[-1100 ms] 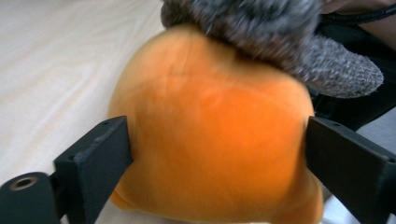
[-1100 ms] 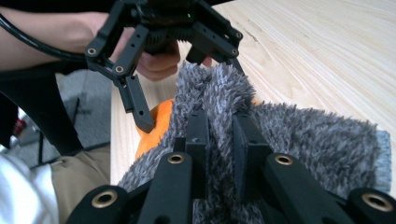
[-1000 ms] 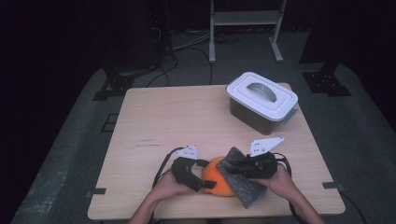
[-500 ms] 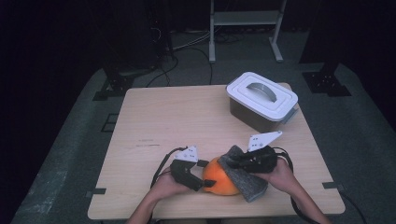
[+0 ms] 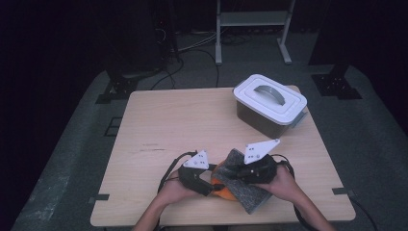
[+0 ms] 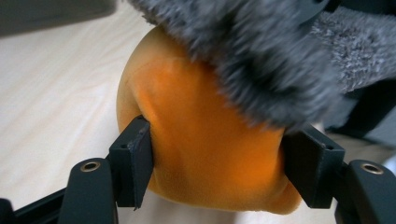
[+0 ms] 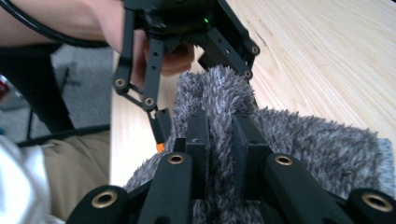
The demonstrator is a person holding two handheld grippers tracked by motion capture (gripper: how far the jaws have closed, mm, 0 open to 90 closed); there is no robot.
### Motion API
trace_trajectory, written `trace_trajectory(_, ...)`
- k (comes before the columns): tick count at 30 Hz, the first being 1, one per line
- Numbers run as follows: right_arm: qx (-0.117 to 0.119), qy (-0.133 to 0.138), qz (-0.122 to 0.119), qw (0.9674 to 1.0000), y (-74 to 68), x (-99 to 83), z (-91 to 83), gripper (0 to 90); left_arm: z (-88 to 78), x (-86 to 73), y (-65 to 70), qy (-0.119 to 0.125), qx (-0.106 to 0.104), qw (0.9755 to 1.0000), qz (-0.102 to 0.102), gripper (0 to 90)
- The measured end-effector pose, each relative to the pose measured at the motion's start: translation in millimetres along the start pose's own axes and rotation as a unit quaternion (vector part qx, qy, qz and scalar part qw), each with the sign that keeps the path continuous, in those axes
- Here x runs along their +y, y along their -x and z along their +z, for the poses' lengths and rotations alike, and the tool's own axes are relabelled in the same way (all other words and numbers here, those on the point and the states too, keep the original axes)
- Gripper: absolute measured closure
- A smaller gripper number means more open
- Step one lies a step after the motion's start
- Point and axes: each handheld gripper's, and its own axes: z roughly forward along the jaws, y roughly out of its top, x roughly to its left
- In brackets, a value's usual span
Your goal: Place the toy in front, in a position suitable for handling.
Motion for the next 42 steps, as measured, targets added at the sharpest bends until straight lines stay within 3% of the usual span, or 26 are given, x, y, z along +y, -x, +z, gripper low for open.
trace_trajectory(3,-0.001,-0.006,0.007,1.0000,5.9,-2.2,2.1,77.4,-4.2,-4.9,-3.2,0.001,-0.002,1.0000,-0.001,33.0)
trace_trajectory(6,-0.010,0.003,0.031,0.9995,14.4,-12.2,-5.9,77.4,-4.6,-6.8,-4.0,0.001,-0.007,1.0000,-0.003,32.1)
trace_trajectory(9,-0.016,0.010,0.048,0.9986,18.1,-24.4,-13.1,77.4,-0.4,-7.2,-7.1,0.002,-0.023,0.9995,-0.024,22.6)
trace_trajectory(12,-0.013,0.007,0.051,0.9986,14.6,-31.4,-15.3,77.5,4.9,-8.4,-9.0,-0.008,-0.032,0.9988,-0.036,13.0)
trace_trajectory(14,-0.014,0.002,0.046,0.9988,13.0,-31.4,-15.8,77.5,5.1,-8.2,-8.6,-0.006,-0.034,0.9986,-0.039,14.8)
trace_trajectory(17,-0.014,-0.004,0.039,0.9991,10.7,-22.6,-16.2,77.7,-0.1,-1.7,-3.2,-0.007,-0.016,0.9998,-0.009,29.3)
trace_trajectory(20,-0.002,-0.001,0.008,1.0000,2.2,-1.9,-12.4,77.6,-2.2,6.3,3.5,0.007,-0.012,0.9998,0.014,32.7)
trace_trajectory(21,0.002,0.000,-0.001,1.0000,1.1,2.5,-9.9,77.6,-1.5,9.2,6.8,0.005,-0.008,0.9996,0.026,32.7)
trace_trajectory(23,0.000,-0.015,-0.017,0.9997,-0.8,10.6,-1.0,77.6,-0.4,8.2,7.5,-0.005,-0.005,0.9995,0.032,32.6)
trace_trajectory(25,0.003,-0.026,-0.014,0.9996,1.7,11.0,4.6,77.6,-1.5,2.2,4.2,-0.006,-0.009,0.9996,0.025,32.6)
trace_trajectory(29,-0.015,-0.013,0.019,0.9996,17.0,-0.5,-4.4,77.6,-3.8,-4.3,-0.2,-0.009,-0.017,0.9997,0.012,31.1)
trace_trajectory(32,-0.021,0.001,0.050,0.9985,24.8,-17.4,-12.4,77.5,-1.8,-5.9,-4.2,-0.009,-0.025,0.9996,-0.009,20.2)
trace_trajectory(35,-0.019,0.008,0.054,0.9983,19.5,-26.3,-14.9,77.5,3.3,-6.3,-7.7,-0.011,-0.035,0.9985,-0.039,8.0)
trace_trajectory(38,0.000,0.015,0.050,0.9987,9.5,-32.3,-15.7,77.5,8.7,-6.0,-8.3,-0.012,-0.052,0.9967,-0.061,2.9)
trace_trajectory(40,0.017,0.007,0.044,0.9989,4.6,-32.7,-13.7,77.4,9.1,-5.5,-7.7,-0.015,-0.056,0.9966,-0.059,7.0)
trace_trajectory(42,0.019,-0.003,0.035,0.9992,2.1,-29.3,-13.1,77.3,6.4,-3.4,-3.5,-0.017,-0.043,0.9980,-0.044,21.3)
